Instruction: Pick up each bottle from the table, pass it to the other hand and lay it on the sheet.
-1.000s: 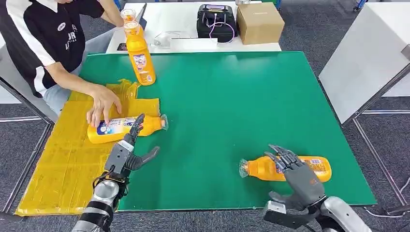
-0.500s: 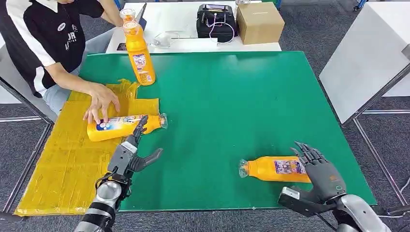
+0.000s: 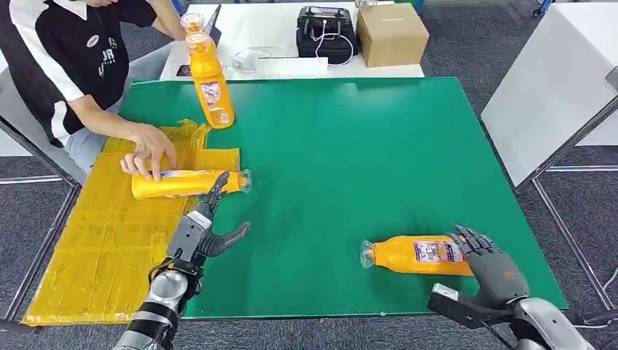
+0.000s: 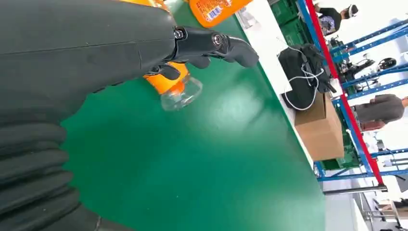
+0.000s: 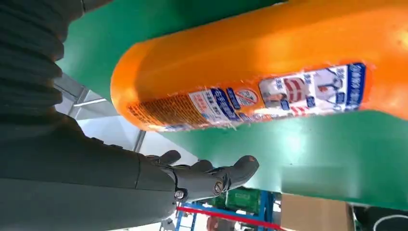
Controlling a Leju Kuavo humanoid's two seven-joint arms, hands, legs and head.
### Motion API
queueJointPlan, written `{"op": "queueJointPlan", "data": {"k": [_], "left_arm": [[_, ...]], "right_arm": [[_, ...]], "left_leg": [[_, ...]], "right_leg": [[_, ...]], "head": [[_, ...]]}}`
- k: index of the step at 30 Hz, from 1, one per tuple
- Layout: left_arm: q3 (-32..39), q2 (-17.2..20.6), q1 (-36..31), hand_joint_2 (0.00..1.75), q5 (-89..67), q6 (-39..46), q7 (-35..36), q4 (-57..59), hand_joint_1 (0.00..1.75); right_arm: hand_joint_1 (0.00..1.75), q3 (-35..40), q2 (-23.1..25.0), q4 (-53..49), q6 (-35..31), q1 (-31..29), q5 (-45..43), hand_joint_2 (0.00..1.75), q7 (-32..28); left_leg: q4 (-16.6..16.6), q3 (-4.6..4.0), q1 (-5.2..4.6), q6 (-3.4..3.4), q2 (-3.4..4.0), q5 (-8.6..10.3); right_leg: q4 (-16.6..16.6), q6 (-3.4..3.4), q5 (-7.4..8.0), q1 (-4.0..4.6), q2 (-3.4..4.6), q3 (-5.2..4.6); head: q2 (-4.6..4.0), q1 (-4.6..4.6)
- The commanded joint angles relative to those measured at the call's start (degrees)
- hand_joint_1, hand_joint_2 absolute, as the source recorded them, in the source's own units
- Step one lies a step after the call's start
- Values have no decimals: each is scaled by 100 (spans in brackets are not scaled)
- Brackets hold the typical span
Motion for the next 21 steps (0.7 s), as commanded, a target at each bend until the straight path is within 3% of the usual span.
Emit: {"op": "queueJointPlan", "data": {"k": [1, 10, 21], "left_arm": [[-140, 8, -246, 175, 20, -39, 33, 411, 0], [-497, -94, -591, 175, 105, -108, 14, 833, 0], [-621, -117, -625, 175, 189, -126, 52, 983, 0]], "right_arm": [[0, -25, 118, 502, 49, -200, -12, 175, 58], [0, -109, 1036, 2641, -440, -1615, 389, 175, -84], [0, 161, 1183, 3135, -465, -1986, 653, 175, -10]], "left_leg": [[-5, 17, 5, -4, 4, -4], [-14, 48, 14, -5, 29, -5], [-6, 31, 8, -1, 17, -2]], "right_leg": [[-11, -4, -2, 6, -2, 21], [-32, -6, 8, 16, 16, 54], [-14, -3, 1, 10, 9, 35]], "head": [[0, 0], [0, 0], [0, 0]]}}
